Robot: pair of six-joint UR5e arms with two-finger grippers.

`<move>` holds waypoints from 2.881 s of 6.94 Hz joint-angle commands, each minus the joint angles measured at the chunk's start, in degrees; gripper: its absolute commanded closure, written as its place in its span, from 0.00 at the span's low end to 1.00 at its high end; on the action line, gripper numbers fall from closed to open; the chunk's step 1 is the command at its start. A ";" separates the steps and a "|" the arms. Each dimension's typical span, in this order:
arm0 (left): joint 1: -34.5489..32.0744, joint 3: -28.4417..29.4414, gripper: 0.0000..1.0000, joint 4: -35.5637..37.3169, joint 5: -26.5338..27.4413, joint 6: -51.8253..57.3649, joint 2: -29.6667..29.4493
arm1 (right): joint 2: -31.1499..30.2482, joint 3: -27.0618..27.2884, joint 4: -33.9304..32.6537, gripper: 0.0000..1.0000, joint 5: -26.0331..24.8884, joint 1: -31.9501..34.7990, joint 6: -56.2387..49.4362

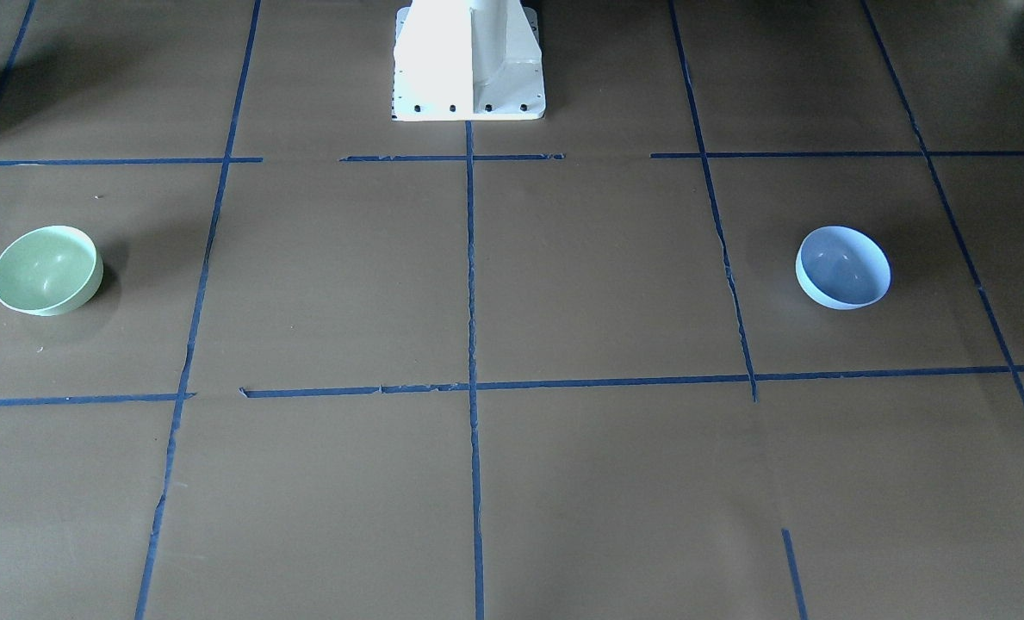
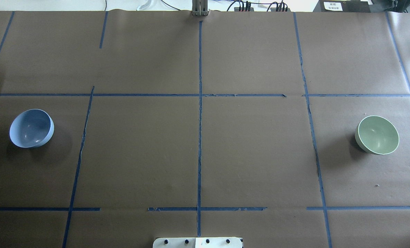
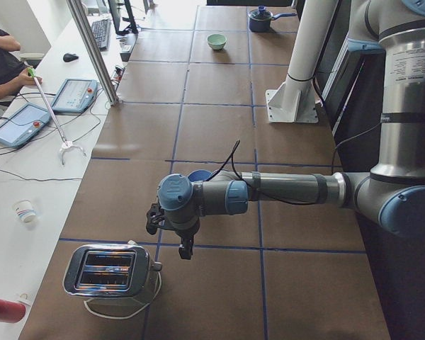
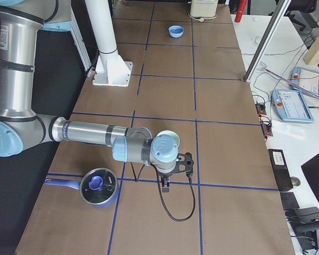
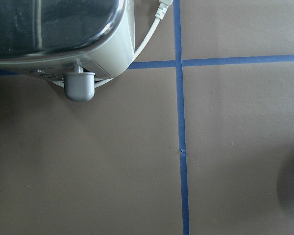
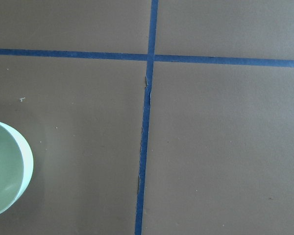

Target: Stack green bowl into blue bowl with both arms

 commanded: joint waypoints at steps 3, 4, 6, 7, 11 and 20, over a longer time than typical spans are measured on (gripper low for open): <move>0.00 0.02 0.00 0.09 0.00 -0.22 -0.09 | 0.37 0.14 0.04 0.00 -0.87 0.13 0.09; 0.00 0.10 0.00 0.09 -0.09 -0.30 -0.17 | 0.37 0.23 0.04 0.00 -0.87 0.13 0.09; 0.00 0.19 0.00 0.09 -0.09 -0.31 -0.70 | 0.55 0.49 0.13 0.00 -1.04 0.13 0.09; 0.26 0.02 0.00 0.26 0.09 -0.39 -0.96 | 0.46 0.32 0.30 0.00 -1.04 0.13 0.09; 0.35 0.89 0.00 -0.44 0.09 -0.22 -0.62 | 0.81 0.84 0.30 0.00 -1.05 0.04 0.70; 0.35 0.10 0.00 -0.44 0.09 -0.13 -0.44 | 0.11 -0.30 30.38 0.00 -0.07 -18.98 47.71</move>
